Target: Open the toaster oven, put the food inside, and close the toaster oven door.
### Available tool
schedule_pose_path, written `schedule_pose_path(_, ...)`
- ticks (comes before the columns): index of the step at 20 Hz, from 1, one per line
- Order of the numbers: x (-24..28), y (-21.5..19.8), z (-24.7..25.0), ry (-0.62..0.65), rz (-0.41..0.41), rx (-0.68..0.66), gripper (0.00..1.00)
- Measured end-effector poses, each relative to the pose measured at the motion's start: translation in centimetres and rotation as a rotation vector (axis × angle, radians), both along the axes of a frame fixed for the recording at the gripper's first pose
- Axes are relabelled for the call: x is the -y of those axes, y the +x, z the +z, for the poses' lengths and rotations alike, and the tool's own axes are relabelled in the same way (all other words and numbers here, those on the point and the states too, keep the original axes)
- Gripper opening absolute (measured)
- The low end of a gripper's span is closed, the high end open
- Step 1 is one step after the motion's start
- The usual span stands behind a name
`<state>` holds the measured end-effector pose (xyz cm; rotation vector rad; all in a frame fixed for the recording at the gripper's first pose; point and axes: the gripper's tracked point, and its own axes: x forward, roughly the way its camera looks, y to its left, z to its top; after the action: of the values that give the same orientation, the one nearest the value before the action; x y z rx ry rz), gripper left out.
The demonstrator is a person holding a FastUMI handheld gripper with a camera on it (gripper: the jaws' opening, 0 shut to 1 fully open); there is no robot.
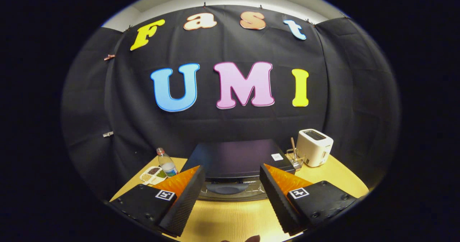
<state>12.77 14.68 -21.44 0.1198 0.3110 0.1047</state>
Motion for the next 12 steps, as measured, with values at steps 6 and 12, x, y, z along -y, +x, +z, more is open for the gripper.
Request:
schedule_pose_path(6,-2.5,3.4,-6.2,-0.031,0.033,-0.087,0.99)
schedule_pose_path(12,-3.2,5.2,-10.1,-0.044,0.017,-0.164,0.99)
